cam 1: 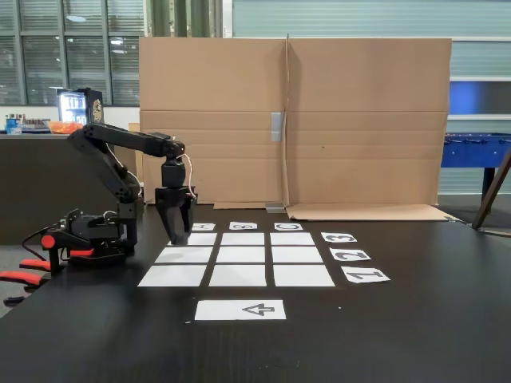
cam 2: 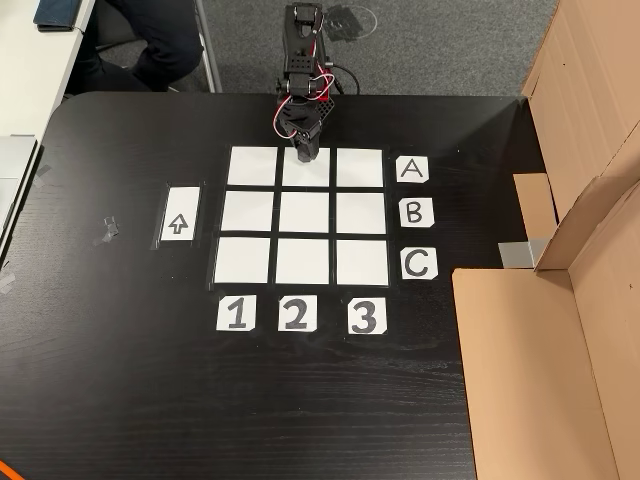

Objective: Pick up a new token and place it in the grid on square A2.

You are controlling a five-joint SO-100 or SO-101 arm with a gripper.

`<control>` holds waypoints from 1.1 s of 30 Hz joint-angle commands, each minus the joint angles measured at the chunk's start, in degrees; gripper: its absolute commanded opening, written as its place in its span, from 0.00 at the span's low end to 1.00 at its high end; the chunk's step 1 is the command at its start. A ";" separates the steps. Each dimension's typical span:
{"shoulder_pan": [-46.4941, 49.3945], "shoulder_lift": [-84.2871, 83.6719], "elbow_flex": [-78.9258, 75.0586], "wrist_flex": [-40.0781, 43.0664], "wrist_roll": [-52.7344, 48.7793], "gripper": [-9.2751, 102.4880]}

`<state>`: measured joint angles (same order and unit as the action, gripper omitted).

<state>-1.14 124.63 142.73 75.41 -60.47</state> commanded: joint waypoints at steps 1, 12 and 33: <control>0.26 -0.53 -0.18 -0.53 -0.62 0.20; 1.05 -5.98 -0.09 -3.52 -1.14 0.20; 0.97 -12.39 -0.53 -8.26 -1.32 0.20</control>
<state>0.00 112.50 142.65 68.38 -61.96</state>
